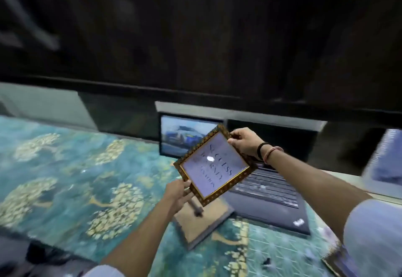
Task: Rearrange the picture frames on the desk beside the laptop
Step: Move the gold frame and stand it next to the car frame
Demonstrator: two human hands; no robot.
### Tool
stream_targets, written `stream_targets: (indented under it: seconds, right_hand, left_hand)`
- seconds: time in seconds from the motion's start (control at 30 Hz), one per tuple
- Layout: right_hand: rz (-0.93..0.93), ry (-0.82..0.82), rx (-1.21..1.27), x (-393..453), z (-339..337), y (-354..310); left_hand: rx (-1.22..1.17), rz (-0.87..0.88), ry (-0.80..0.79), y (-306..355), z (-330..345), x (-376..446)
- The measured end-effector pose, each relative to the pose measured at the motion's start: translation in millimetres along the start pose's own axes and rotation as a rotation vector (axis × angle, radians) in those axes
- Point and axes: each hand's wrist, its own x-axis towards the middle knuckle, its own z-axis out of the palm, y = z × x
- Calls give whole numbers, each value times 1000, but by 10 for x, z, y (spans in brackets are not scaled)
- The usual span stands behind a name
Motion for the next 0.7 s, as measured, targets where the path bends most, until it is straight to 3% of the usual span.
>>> stream_targets:
  seconds: [0.17,0.37,0.7]
  right_hand:
    - [-25,66,-114,719,1042,-1213]
    - [-134,-110,-313,1483,1909,-2227]
    - [-282,-126,-423,2356,2700,-2741]
  left_hand:
    - [-221,-67,38,350,-1046,557]
    - [-385,-108,82,679,-1859,1253]
    - [-487,-165,37,1161,-2363,2312]
